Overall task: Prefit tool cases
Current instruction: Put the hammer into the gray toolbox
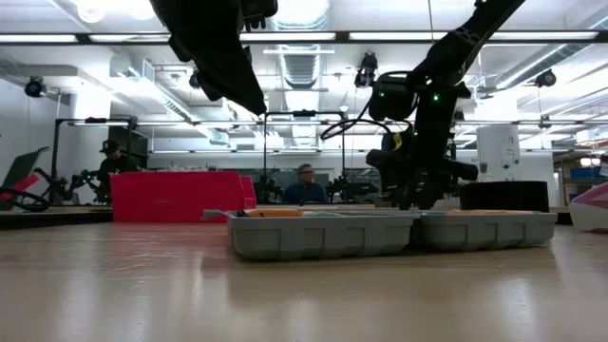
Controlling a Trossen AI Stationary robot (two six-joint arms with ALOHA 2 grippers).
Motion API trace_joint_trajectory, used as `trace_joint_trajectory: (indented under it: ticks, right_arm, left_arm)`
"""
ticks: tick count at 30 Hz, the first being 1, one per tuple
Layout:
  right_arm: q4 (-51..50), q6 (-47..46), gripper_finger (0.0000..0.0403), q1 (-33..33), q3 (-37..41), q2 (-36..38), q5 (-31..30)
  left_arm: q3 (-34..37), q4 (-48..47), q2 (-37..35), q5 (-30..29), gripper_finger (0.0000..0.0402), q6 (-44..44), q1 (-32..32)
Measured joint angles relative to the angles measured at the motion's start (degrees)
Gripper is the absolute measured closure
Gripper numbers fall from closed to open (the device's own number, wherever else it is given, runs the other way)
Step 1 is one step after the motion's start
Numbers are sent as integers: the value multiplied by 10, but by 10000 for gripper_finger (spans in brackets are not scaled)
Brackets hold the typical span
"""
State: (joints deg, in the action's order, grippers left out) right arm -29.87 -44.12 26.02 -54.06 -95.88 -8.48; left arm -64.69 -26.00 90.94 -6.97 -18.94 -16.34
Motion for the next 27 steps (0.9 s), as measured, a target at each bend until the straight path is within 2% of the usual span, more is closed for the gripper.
trace_joint_trajectory:
  ticks: [14,23,27]
  right_arm:
    - [14,0,263,0,-1,-35,-8]
    - [-3,27,333,-9,-1,-35,-5]
    - [-11,41,336,-25,-1,-34,-1]
  left_arm:
    - [0,-11,-1,0,287,0,-4]
    - [0,-11,-2,0,287,4,-3]
    - [0,-11,-3,0,287,5,-3]
